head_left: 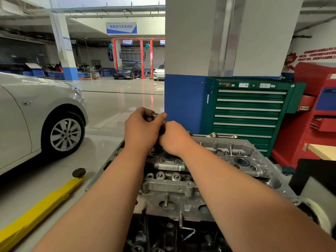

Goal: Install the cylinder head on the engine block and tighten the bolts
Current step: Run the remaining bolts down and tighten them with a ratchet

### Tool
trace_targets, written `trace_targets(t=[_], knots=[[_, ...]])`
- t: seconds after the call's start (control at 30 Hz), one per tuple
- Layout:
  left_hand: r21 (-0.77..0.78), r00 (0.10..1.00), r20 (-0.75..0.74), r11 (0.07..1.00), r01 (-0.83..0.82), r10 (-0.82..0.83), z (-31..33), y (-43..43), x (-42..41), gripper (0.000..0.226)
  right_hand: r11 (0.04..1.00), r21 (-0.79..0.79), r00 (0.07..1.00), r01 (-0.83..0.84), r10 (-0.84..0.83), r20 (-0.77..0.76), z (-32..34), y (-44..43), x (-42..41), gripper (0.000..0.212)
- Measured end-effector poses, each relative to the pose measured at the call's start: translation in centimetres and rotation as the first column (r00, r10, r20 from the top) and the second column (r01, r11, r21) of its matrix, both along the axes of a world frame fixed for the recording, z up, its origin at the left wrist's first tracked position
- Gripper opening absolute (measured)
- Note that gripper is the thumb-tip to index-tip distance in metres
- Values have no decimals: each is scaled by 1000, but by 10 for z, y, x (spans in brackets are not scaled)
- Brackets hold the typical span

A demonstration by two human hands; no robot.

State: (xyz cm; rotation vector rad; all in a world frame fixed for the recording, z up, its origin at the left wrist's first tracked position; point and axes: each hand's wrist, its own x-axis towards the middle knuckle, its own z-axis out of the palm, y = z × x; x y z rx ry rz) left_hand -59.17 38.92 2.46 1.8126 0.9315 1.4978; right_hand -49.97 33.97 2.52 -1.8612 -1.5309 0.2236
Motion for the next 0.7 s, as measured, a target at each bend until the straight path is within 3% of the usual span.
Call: trace_targets(t=[0.17, 0.33, 0.4, 0.47, 0.53, 0.7], knots=[[32, 996, -44, 996, 80, -79, 0, 1, -2, 16, 995, -54, 993, -90, 85, -77, 3, -7, 3, 25], [-66, 982, -4, 980, 187, -188, 0, -1, 1, 10, 998, -24, 998, -52, 51, -41, 2, -7, 4, 17], [-77, 987, -5, 984, 159, -160, 0, -1, 4, 8, 1000, -16, 1000, -21, 21, -4, 1, -5, 3, 24], [-73, 997, -4, 995, 74, -75, -1, 0, 4, 26, 1000, -11, 999, 19, -19, 43, 0, -3, 1, 28], [-47, 1000, 7, 999, 15, -15, -2, 0, 2, 30, 1000, -7, 999, 28, -28, 47, 0, -2, 0, 28], [15, 999, -25, 999, 48, -47, -1, 1, -1, 25, 999, -11, 999, -31, 31, -28, 0, -4, 1, 31]])
